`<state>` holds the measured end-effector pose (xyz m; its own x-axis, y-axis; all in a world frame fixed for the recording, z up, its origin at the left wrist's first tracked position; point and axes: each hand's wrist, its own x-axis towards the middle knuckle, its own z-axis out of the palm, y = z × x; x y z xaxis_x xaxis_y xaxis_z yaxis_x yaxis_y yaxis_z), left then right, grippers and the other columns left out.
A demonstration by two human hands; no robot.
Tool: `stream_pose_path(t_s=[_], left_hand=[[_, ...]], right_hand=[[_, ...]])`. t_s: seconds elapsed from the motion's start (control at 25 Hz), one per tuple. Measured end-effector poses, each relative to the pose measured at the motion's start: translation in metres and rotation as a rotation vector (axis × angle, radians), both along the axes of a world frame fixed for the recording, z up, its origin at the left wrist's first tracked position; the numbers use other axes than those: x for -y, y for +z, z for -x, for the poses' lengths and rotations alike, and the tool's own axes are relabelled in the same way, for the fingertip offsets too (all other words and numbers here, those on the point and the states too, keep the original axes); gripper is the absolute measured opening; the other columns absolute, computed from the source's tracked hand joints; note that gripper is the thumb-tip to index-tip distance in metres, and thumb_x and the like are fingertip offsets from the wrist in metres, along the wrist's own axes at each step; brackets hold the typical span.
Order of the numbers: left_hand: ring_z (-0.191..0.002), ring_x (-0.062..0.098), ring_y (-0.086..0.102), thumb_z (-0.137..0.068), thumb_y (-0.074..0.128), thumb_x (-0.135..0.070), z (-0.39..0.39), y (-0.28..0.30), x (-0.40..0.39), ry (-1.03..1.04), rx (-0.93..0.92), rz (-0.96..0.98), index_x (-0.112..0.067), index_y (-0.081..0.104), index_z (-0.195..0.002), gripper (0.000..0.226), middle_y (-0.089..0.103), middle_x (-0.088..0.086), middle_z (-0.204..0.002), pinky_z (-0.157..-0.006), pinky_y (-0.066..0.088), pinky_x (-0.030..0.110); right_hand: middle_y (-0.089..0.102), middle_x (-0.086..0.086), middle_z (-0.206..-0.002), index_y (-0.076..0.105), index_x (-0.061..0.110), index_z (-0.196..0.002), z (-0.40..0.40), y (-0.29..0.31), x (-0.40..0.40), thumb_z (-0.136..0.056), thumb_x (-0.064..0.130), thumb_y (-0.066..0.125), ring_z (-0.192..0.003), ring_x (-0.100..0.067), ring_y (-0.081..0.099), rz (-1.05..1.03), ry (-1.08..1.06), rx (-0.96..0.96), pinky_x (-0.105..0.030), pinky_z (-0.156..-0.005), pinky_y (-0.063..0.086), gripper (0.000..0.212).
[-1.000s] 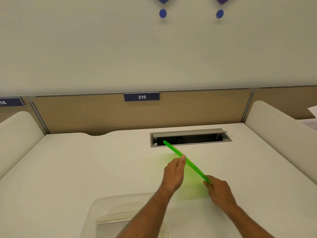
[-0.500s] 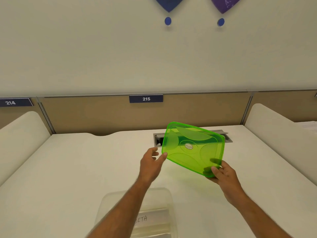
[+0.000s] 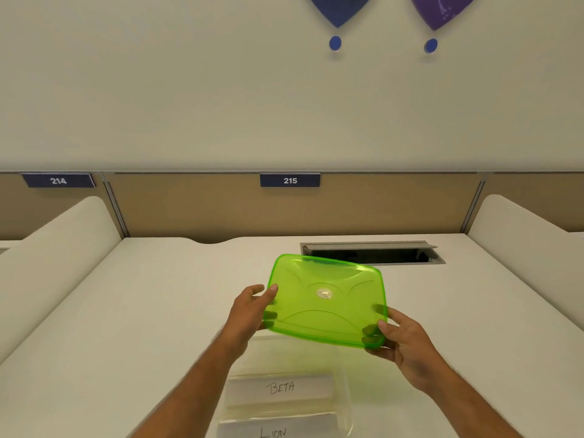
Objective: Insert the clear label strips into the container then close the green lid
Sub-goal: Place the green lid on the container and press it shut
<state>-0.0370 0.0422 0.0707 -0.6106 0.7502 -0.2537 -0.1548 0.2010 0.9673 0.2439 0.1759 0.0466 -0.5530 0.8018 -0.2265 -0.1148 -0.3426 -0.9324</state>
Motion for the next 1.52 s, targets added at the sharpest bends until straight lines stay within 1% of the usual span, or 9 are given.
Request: stream_pose_path(t_s=[0.2, 0.4, 0.56, 0.84, 0.96, 1.08, 1.32, 1.44, 1.52], left_hand=[[-0.071, 0.028, 0.067, -0.091, 0.07, -0.034, 0.017, -0.006, 0.033, -0.001, 0.121, -0.005, -0.011, 0.062, -0.12, 0.038, 0.07, 0.015, -0.113, -0.06, 0.057, 0.034], [-0.068, 0.025, 0.067, -0.088, 0.073, -0.022, 0.032, -0.008, 0.058, 0.011, 0.155, -0.013, -0.013, 0.067, -0.113, 0.027, 0.073, 0.013, -0.106, -0.057, 0.057, 0.032], [-0.063, 0.021, 0.067, -0.088, 0.071, -0.01, 0.035, -0.011, 0.067, 0.058, 0.228, -0.038, -0.009, 0.068, -0.111, 0.023, 0.075, 0.009, -0.092, -0.054, 0.055, 0.029], [-0.065, 0.029, 0.073, -0.08, 0.071, 0.008, 0.015, -0.005, 0.068, 0.13, 0.421, -0.185, 0.001, 0.059, -0.117, 0.039, 0.077, 0.015, -0.092, -0.056, 0.06, 0.032], [-0.069, 0.036, 0.072, -0.073, 0.066, 0.023, -0.007, -0.003, 0.066, 0.158, 0.489, -0.261, 0.001, 0.05, -0.121, 0.054, 0.068, 0.021, -0.099, -0.057, 0.061, 0.035], [-0.078, 0.04, 0.069, -0.067, 0.063, 0.031, -0.029, -0.006, 0.06, 0.247, 0.509, -0.321, -0.005, 0.051, -0.111, 0.058, 0.059, 0.019, -0.095, -0.059, 0.06, 0.037], [-0.08, 0.031, 0.074, -0.061, 0.075, 0.025, -0.056, -0.01, 0.061, 0.315, 0.477, -0.391, -0.007, 0.054, -0.115, 0.066, 0.069, 0.02, -0.099, -0.058, 0.059, 0.033], [-0.082, 0.032, 0.072, -0.057, 0.084, 0.007, -0.048, -0.009, 0.066, 0.253, 0.476, -0.374, -0.01, 0.053, -0.121, 0.073, 0.071, 0.018, -0.102, -0.059, 0.059, 0.034], [-0.075, 0.032, 0.072, -0.067, 0.083, -0.008, -0.037, -0.006, 0.069, 0.251, 0.521, -0.361, -0.005, 0.054, -0.123, 0.063, 0.072, 0.017, -0.099, -0.059, 0.059, 0.036]], right_hand=[[0.072, -0.021, -0.085, 0.06, 0.011, -0.122, 0.012, -0.002, 0.021, -0.096, 0.003, 0.05, -0.07, -0.03, 0.07, 0.025, 0.133, 0.038, -0.04, -0.062, 0.06, 0.029], [0.07, -0.022, -0.087, 0.063, 0.009, -0.12, 0.024, 0.002, 0.034, -0.095, 0.004, 0.051, -0.068, -0.03, 0.07, 0.011, 0.231, 0.077, -0.039, -0.061, 0.06, 0.028], [0.071, -0.017, -0.08, 0.065, 0.01, -0.118, 0.031, 0.005, 0.036, -0.095, 0.004, 0.051, -0.063, -0.026, 0.069, 0.028, 0.193, 0.087, -0.036, -0.056, 0.059, 0.028], [0.073, -0.015, -0.079, 0.066, 0.003, -0.11, 0.048, 0.004, 0.045, -0.089, 0.007, 0.06, -0.063, -0.025, 0.07, 0.176, -0.001, -0.043, -0.033, -0.056, 0.061, 0.022], [0.073, -0.019, -0.084, 0.063, 0.003, -0.116, 0.059, 0.005, 0.057, -0.08, 0.004, 0.067, -0.069, -0.029, 0.071, 0.191, 0.036, -0.076, -0.033, -0.06, 0.061, 0.036], [0.073, -0.022, -0.101, 0.058, 0.004, -0.123, 0.072, 0.009, 0.072, -0.071, 0.004, 0.073, -0.08, -0.033, 0.071, 0.177, 0.118, -0.066, -0.036, -0.066, 0.062, 0.054], [0.073, -0.023, -0.097, 0.055, 0.005, -0.12, 0.094, 0.016, 0.094, -0.063, -0.006, 0.074, -0.078, -0.035, 0.071, 0.154, 0.073, -0.133, -0.036, -0.061, 0.062, 0.061], [0.071, -0.022, -0.092, 0.052, 0.006, -0.12, 0.091, 0.017, 0.091, -0.069, -0.011, 0.071, -0.071, -0.032, 0.07, 0.16, 0.031, -0.121, -0.036, -0.057, 0.061, 0.057], [0.069, -0.019, -0.085, 0.055, 0.008, -0.12, 0.083, 0.017, 0.086, -0.075, -0.013, 0.066, -0.066, -0.029, 0.068, 0.166, 0.047, -0.095, -0.036, -0.055, 0.06, 0.051]])
